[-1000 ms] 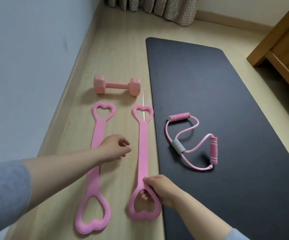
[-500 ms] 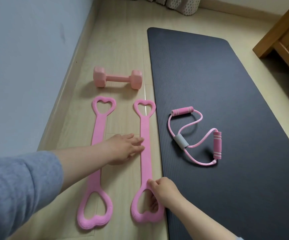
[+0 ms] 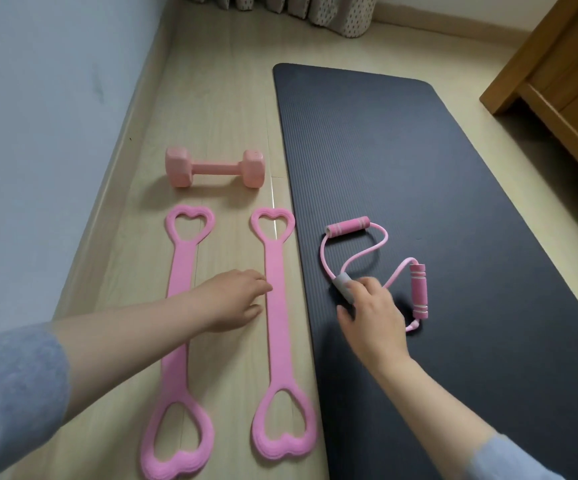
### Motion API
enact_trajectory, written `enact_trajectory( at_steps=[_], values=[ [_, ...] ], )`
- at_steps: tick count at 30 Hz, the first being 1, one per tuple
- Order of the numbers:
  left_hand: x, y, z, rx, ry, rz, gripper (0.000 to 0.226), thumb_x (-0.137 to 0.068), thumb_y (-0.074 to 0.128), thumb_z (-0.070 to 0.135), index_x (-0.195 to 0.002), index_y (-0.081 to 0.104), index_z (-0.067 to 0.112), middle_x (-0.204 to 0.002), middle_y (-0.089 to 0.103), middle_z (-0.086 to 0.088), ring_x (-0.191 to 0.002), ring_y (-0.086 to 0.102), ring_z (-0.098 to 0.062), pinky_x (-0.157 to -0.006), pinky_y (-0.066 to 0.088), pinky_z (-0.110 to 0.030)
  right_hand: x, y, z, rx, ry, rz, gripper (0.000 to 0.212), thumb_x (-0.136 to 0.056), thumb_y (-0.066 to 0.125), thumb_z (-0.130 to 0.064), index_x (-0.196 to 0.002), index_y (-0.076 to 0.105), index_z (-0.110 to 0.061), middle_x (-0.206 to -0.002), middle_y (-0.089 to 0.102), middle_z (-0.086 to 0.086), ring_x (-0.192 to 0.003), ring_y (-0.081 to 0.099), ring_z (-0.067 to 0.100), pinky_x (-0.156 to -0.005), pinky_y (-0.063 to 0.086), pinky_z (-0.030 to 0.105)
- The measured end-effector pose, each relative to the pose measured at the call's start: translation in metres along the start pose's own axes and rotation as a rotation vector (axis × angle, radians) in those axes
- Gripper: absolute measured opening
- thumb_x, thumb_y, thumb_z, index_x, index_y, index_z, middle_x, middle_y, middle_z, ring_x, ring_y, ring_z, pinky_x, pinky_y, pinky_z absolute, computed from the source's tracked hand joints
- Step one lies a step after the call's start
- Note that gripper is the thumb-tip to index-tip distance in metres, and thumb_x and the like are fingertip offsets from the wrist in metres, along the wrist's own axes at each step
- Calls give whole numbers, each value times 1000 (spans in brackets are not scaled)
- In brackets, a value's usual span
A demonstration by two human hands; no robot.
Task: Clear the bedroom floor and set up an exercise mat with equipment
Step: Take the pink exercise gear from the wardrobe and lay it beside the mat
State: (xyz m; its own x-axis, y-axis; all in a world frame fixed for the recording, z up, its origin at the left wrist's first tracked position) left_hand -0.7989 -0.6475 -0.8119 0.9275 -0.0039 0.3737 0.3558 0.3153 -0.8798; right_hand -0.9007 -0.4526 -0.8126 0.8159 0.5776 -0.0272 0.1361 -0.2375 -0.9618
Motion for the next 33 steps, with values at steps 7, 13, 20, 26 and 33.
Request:
enact_trajectory(
  at_steps=[7,13,20,26,33],
  values=[
    [-10,-20,7,124,-4,112,41,-96,45,27,-136,46,20,-143,43,3,-131,40,-15,-108,31,-29,-32,8,20,188,121,-246,20,-85,61,-32,-95,56,-15,-101,60,4,-87,59,25,-62,39,30],
    [-12,-29,13,248,27,232,62,-91,57,33,-146,30,21,-151,33,4,-138,31,-13,-111,24,-24,-12,-24,5,91,-47,33,14,-68,60,-31,-69,59,-17,-69,59,-6,-76,45,24,-64,31,32],
    [21,-49,44,375,86,382,89,-76,74,34,-149,24,20,-152,33,1,-140,30,-17,-115,25,-31,15,-87,-49,-233,-211,-82,15,-78,59,-24,-86,62,-12,-70,56,-8,-76,52,16,-81,41,26],
    [85,-64,34,647,-87,483,35,-82,66,23,-116,60,26,-87,64,8,-81,65,-15,-78,54,-38,41,-108,-98,-669,-173,-220,10,-81,55,-31,-89,60,-26,-69,55,9,-63,51,23,-58,41,33],
    [135,-39,35,858,-233,565,14,-87,64,27,-85,64,13,-82,65,4,-75,60,-12,-68,46,-32,73,-109,-119,-864,-65,-271,9,-89,62,-14,-94,69,-17,-60,51,1,-51,47,14,-49,43,24]
  ],
)
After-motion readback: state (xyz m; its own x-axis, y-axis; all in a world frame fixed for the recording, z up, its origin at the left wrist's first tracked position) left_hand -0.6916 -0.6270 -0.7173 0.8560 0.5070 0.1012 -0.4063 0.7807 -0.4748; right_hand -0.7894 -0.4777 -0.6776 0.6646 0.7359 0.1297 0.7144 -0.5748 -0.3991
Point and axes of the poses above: each hand's wrist, its own x-axis away from the middle knuckle, its own y-axis out of the palm, z = x × y, the point moved 4 cm from there along -x, towards the middle knuckle
